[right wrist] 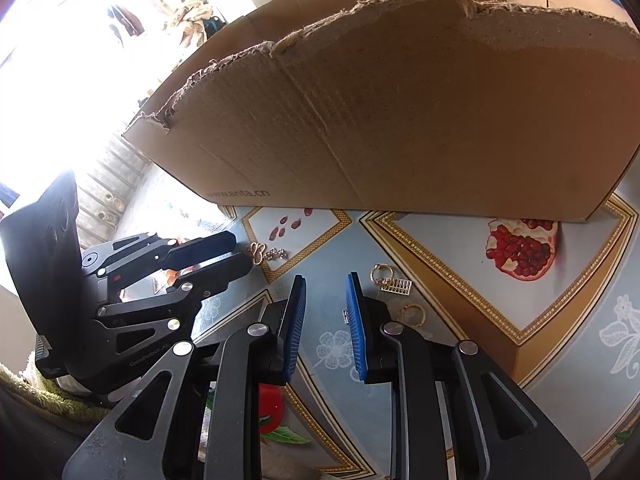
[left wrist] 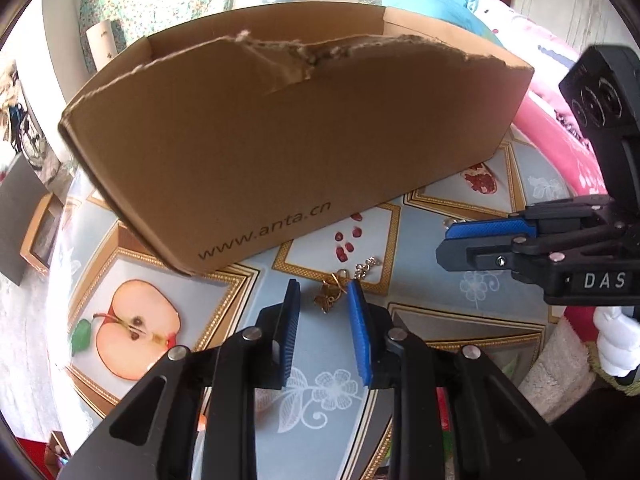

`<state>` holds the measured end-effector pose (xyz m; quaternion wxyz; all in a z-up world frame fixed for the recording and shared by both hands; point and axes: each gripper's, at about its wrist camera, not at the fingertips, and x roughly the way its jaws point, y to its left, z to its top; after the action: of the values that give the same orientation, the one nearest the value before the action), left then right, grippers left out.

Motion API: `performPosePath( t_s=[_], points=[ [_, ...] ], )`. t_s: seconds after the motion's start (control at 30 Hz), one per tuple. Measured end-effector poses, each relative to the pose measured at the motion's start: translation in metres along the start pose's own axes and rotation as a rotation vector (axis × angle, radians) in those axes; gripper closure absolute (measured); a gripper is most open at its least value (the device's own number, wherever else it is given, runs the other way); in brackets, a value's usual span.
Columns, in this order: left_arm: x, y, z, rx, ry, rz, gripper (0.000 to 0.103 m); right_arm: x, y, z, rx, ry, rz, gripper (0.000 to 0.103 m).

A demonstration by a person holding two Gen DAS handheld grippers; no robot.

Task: Organize jewelry
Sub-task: 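Close the left gripper on the small gold charm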

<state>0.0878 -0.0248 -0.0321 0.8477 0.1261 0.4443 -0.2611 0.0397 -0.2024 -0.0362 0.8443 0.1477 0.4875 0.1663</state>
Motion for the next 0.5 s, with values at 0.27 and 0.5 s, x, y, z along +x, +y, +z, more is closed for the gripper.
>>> performPosePath(
  t_s=[0.27, 0.5],
  points=[
    [-0.002, -0.002, -0.003, 0.01, 0.001, -0.004, 0.095, 0.001, -0.003, 0.0, 0.006, -0.002, 0.001, 0.082],
    [-0.014, 0.002, -0.013, -0.017, -0.009, -0.013, 0.095, -0.003, 0.0, 0.0, -0.001, -0.008, 0.01, 0.082]
  ],
)
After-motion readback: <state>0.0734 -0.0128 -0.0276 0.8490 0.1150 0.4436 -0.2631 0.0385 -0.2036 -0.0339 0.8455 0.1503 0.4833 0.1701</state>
